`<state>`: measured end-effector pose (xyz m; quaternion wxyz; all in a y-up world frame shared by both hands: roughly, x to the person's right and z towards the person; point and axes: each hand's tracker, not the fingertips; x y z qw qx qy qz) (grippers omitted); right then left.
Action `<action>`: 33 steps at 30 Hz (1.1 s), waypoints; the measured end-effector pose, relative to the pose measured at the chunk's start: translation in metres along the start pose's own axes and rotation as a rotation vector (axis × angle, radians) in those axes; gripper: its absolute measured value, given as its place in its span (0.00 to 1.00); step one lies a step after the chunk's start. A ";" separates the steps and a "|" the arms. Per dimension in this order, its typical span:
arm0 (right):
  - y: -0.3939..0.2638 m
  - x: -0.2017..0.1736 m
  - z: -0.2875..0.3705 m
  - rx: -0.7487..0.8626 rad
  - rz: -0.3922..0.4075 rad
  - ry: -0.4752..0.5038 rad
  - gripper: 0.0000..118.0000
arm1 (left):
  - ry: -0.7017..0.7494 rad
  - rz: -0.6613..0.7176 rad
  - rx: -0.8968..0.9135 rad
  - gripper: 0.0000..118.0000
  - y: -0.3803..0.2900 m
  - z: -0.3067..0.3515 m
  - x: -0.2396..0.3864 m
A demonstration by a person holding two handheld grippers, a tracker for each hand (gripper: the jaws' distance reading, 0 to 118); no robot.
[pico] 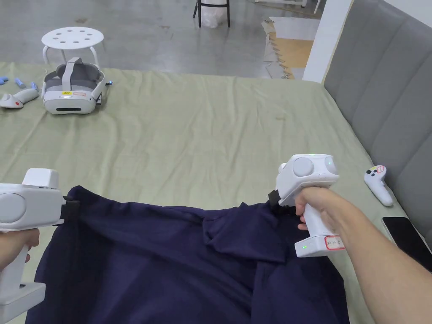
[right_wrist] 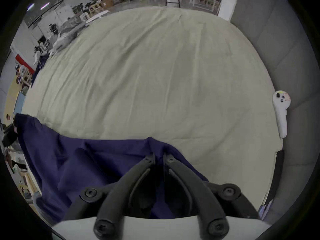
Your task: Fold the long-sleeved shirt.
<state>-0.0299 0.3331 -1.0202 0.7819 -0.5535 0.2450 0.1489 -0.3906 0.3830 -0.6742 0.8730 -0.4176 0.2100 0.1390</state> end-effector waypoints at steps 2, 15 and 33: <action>0.001 0.006 0.028 0.104 -0.050 0.043 0.04 | -0.009 0.019 0.032 0.11 0.003 0.011 0.000; -0.108 0.007 0.203 0.412 0.108 0.108 0.04 | -0.108 0.010 0.256 0.11 -0.037 0.149 0.012; -0.301 0.039 0.099 0.116 0.217 -0.020 0.04 | 0.016 0.012 -0.207 0.12 -0.268 0.112 0.042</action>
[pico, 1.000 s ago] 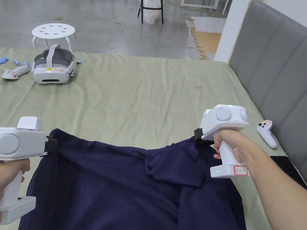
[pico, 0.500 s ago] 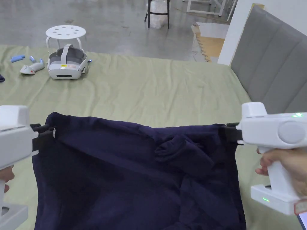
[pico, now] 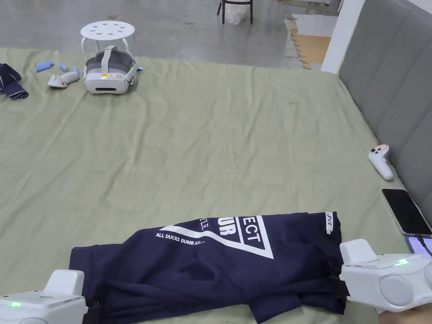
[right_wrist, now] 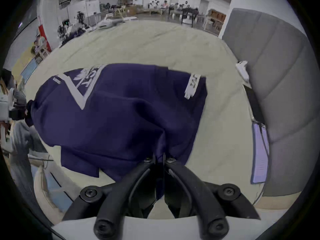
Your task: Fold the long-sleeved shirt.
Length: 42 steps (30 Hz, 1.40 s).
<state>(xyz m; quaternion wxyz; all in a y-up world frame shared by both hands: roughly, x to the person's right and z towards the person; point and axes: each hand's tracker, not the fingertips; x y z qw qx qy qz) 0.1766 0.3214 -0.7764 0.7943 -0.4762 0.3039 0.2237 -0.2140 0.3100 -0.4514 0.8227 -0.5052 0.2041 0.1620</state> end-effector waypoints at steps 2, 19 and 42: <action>0.003 0.002 -0.008 -0.014 -0.013 0.003 0.05 | 0.002 0.015 0.014 0.12 0.005 0.002 0.002; 0.071 -0.055 0.165 0.613 -0.097 -0.002 0.00 | -0.043 0.089 0.529 0.05 0.054 0.141 -0.013; 0.064 -0.091 0.137 0.516 -0.038 0.060 0.01 | -0.662 0.685 0.100 0.91 0.012 -0.016 -0.130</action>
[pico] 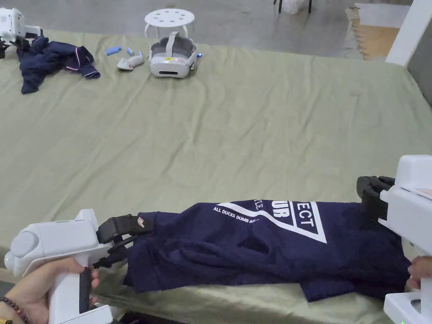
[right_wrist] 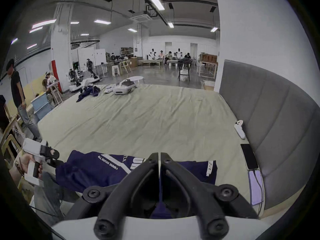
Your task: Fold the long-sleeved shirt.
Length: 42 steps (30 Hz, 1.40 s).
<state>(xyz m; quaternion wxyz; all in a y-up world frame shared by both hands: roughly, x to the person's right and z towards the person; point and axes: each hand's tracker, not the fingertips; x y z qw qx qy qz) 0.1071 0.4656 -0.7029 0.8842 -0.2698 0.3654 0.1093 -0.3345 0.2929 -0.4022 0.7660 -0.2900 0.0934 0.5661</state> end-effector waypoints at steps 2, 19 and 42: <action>-0.003 0.002 -0.003 -0.007 -0.007 0.002 0.01 | -0.026 0.072 -0.039 0.91 0.003 -0.024 -0.017; -0.001 -0.002 0.010 -0.026 -0.015 0.030 0.01 | 0.070 -0.275 -0.088 0.17 0.015 -0.070 0.039; -0.005 0.007 0.003 -0.022 -0.057 0.037 0.01 | -0.037 -0.434 0.078 0.16 0.053 0.049 0.135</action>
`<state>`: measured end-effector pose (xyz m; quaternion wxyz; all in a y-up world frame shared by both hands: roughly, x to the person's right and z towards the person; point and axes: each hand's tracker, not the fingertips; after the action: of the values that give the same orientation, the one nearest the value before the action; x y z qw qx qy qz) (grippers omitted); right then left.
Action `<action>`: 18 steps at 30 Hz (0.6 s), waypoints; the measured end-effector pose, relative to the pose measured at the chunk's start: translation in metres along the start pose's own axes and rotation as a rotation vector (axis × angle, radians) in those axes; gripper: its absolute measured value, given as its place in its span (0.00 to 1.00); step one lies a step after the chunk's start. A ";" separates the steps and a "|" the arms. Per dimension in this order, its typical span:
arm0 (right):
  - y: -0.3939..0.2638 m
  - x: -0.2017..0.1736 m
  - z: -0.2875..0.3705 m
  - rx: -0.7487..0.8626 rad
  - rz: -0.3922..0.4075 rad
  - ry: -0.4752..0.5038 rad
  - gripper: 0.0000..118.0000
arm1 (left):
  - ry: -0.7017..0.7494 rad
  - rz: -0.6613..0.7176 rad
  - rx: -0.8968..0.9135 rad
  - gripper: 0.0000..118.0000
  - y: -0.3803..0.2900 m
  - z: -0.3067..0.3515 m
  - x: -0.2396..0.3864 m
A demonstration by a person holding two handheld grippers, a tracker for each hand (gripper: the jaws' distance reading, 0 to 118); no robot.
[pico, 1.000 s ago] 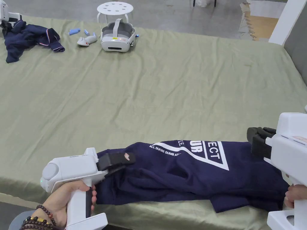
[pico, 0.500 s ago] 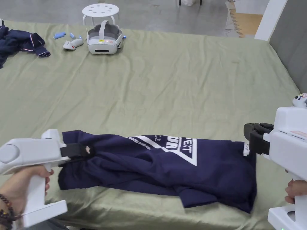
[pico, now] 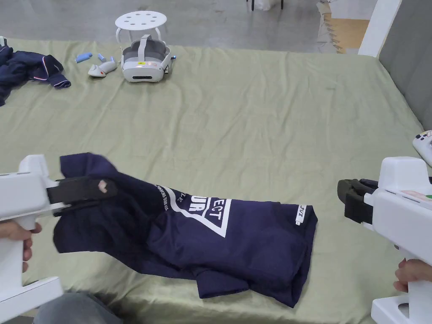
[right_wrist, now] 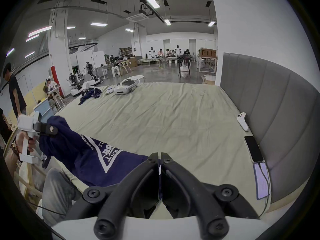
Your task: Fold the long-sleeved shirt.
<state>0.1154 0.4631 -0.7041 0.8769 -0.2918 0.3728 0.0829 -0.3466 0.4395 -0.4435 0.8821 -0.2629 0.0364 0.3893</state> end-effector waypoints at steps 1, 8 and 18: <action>-0.001 0.001 0.000 0.000 -0.004 0.000 0.01 | -0.035 -0.052 -0.012 0.16 -0.002 -0.010 0.020; -0.013 0.019 0.002 -0.002 -0.041 0.005 0.01 | -0.127 -0.179 -0.258 0.16 -0.035 -0.150 0.124; -0.035 0.051 0.033 -0.025 -0.095 -0.074 0.01 | -0.195 -0.003 -0.440 0.79 -0.103 -0.293 0.110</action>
<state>0.1847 0.4500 -0.7059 0.8893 -0.3168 0.3249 0.0566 -0.1565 0.3119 -0.6800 0.8034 -0.4099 -0.1351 0.4102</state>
